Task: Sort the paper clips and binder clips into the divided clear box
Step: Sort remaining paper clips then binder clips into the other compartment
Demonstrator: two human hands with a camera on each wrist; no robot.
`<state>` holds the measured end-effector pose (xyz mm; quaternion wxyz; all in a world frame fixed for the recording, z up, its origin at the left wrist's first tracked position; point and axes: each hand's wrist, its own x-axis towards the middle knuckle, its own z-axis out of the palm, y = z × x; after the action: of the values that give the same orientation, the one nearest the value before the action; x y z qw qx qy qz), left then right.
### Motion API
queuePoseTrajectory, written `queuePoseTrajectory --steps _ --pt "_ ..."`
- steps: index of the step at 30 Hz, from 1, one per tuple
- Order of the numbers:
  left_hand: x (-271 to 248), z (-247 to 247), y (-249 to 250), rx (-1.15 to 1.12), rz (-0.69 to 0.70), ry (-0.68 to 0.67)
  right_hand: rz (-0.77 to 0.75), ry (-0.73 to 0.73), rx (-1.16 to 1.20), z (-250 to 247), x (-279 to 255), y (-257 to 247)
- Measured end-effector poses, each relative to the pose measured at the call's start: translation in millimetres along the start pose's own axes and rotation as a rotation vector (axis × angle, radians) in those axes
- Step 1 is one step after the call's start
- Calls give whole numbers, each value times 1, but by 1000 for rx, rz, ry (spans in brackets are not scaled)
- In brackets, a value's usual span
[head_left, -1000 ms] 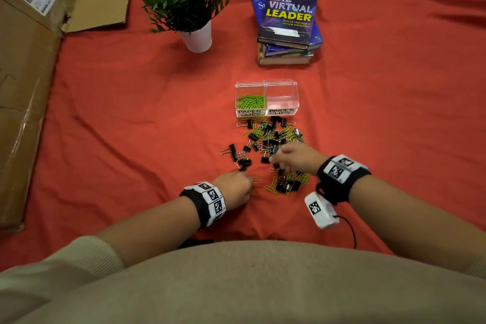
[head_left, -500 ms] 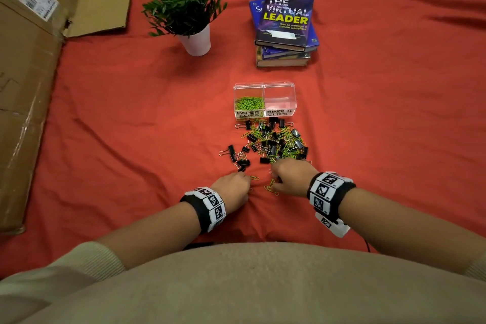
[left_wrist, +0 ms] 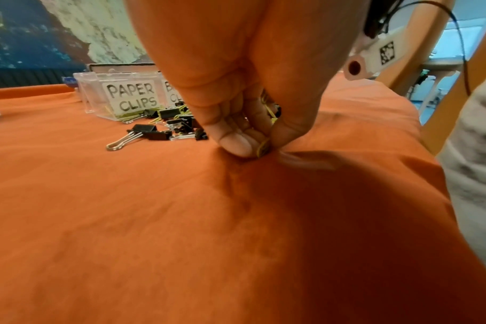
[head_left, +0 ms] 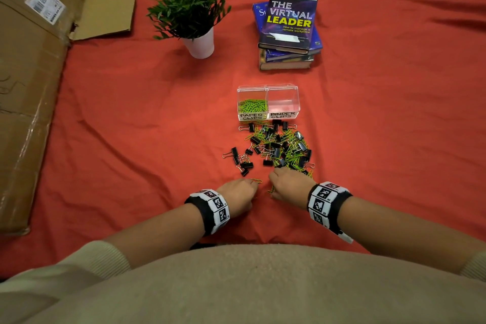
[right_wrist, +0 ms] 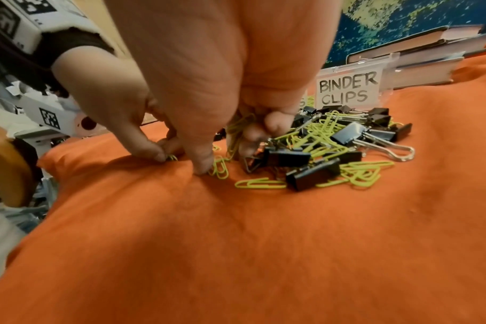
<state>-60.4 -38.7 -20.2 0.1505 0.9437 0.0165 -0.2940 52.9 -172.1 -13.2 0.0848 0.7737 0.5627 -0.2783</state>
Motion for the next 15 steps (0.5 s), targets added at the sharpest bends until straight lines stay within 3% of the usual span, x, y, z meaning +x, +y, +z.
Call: queuePoseTrajectory --steps 7,11,15 --pt "2 -24 -17 -449 -98 213 -141 57 -22 7 2 4" --pt "12 -34 -21 -710 -210 222 -80 45 99 5 9 4" --pt "21 -33 -22 -846 -296 164 63 62 453 -4 9 12"
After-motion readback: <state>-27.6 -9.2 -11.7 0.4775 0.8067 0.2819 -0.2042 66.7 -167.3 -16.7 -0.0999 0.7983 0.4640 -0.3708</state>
